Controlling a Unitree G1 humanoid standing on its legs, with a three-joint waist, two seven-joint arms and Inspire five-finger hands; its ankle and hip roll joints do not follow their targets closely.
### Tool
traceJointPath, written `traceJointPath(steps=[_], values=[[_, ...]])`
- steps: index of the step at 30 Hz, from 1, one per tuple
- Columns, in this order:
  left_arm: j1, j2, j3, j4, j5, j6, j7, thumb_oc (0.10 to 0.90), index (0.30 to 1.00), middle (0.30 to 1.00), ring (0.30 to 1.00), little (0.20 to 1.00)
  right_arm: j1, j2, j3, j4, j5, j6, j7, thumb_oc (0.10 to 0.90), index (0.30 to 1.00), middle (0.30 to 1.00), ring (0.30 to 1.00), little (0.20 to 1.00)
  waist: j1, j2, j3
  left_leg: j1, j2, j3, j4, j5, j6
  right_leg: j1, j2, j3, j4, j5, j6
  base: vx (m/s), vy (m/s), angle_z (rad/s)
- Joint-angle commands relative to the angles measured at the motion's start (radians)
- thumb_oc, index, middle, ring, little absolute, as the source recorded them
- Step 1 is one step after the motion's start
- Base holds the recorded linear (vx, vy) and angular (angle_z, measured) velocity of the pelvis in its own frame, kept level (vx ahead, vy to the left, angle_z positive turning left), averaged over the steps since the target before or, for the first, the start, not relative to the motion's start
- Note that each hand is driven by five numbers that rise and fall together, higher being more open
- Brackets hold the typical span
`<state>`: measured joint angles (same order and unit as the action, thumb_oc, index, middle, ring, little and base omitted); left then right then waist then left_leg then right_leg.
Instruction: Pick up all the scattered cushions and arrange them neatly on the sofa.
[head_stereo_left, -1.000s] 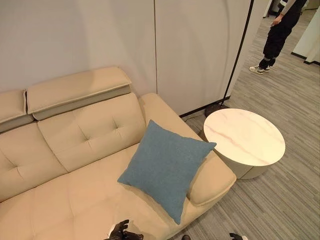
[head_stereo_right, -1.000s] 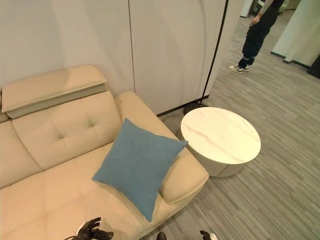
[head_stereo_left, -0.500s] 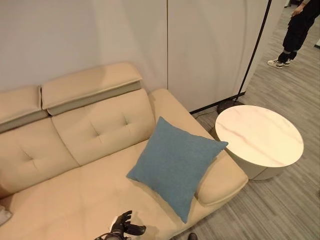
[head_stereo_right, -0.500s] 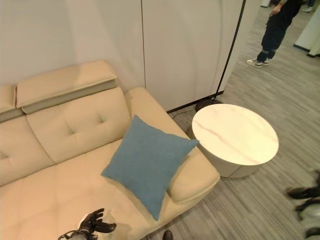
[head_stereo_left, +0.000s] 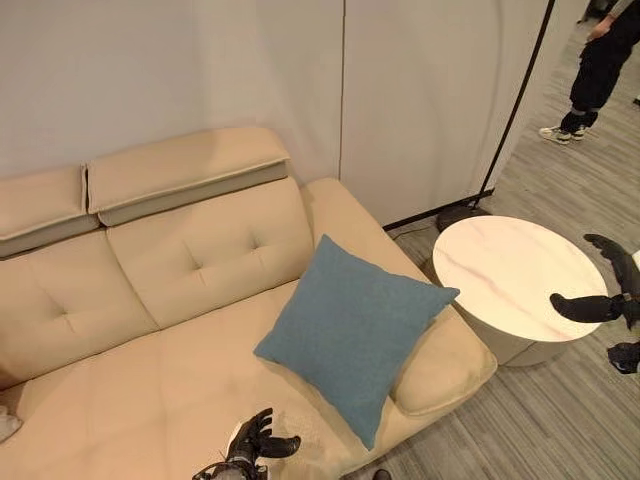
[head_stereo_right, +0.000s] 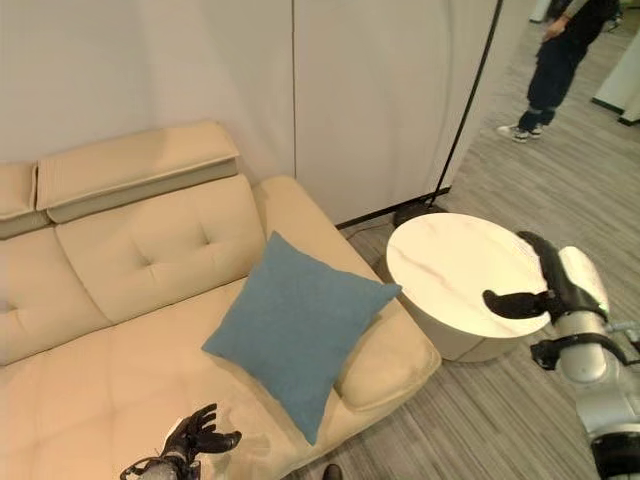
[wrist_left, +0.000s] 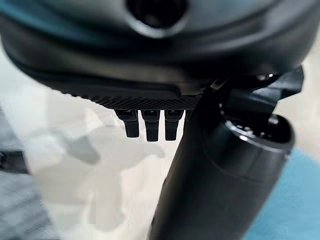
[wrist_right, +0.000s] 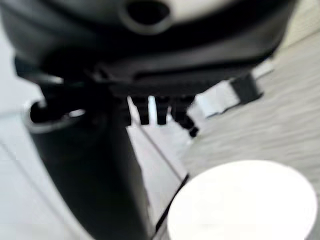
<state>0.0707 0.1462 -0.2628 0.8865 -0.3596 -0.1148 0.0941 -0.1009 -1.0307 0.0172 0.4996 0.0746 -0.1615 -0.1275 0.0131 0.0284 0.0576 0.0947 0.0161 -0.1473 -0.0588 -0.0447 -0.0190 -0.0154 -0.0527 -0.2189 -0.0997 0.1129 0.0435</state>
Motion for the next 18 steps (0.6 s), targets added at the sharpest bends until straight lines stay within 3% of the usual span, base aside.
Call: traceJointPath(steps=[1,9,12,18], values=[[-0.075,0.039,-0.02,-0.029,-0.054,-0.077,-0.023,0.8,0.9,0.9,0.9,0.9,-0.173,-0.024,0.004,0.0,0.114,-0.074,-0.003,0.8,0.9,0.9,0.9,0.9,0.022,-0.11,-0.025,-0.069,-0.027,0.028,-0.027,0.024,-0.031,0.08,-0.001,0.01,0.034,-0.157,0.051,0.0,-0.013,0.05],[-0.085,0.039,-0.061,-0.125,-0.112,-0.083,-0.055,0.8,0.9,0.9,0.9,0.9,-0.303,0.019,0.076,0.042,0.312,-0.089,0.061,0.8,0.9,0.9,0.9,0.9,0.051,-0.123,-0.006,-0.102,-0.03,-0.012,-0.028,0.039,-0.041,0.072,-0.004,-0.048,0.028,-0.157,0.048,0.0,-0.023,0.19],[-0.093,0.043,-0.101,-0.16,-0.118,-0.085,-0.079,0.8,0.9,0.9,0.9,0.9,-0.382,0.051,0.126,0.117,0.414,-0.086,0.099,0.8,0.9,0.9,0.9,0.9,0.076,-0.129,0.014,-0.127,-0.032,-0.039,-0.026,0.051,-0.049,0.061,-0.005,-0.078,0.026,-0.156,0.044,-0.01,-0.037,0.38],[-0.096,0.042,-0.134,-0.147,-0.117,-0.076,-0.105,0.8,0.9,0.9,0.9,0.9,-0.483,0.089,0.2,0.307,0.476,-0.054,0.145,0.8,0.9,0.9,0.9,0.9,0.103,-0.129,0.034,-0.148,-0.037,-0.062,-0.018,0.057,-0.057,0.056,-0.004,-0.097,0.02,-0.158,0.04,0.01,-0.029,0.29]])
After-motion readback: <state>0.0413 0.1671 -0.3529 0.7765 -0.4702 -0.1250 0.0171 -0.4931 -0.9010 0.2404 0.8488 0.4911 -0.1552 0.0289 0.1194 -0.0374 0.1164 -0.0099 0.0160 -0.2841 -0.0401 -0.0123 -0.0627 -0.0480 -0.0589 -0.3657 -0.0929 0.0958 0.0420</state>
